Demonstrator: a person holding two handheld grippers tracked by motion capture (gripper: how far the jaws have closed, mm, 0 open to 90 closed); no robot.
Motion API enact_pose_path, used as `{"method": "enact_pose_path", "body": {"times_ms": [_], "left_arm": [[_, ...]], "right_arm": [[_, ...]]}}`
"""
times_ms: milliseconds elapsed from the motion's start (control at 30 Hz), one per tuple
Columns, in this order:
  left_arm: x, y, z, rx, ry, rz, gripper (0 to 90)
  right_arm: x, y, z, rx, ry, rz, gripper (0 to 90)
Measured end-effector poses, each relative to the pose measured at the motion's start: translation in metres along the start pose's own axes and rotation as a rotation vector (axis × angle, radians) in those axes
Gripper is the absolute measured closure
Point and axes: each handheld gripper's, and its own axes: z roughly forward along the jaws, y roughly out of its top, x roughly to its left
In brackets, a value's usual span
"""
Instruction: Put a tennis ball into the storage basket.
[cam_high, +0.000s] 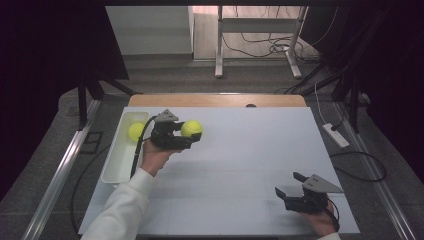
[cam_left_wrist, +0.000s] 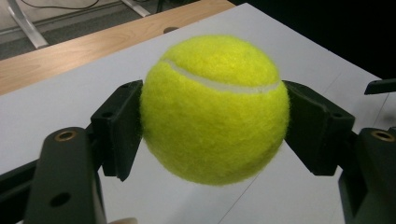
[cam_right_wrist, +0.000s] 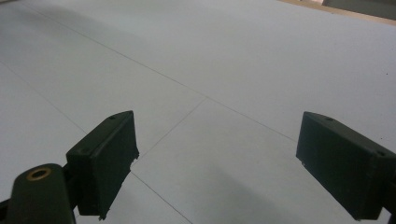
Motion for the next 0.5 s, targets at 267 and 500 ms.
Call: {"method": "enact_pose_path", "body": {"times_ms": [267,500], "left_arm": [[0.000,0.001,-0.008,-0.020,0.004,-0.005,26.8],[0.001,0.001,-0.017,-0.033,0.012,-0.005,26.8]], "right_arm": [[0.000,0.000,0.000,0.000,-0.001,0.001,12.3],[0.000,0.000,0.000,-0.001,-0.002,0.000,12.3]]}}
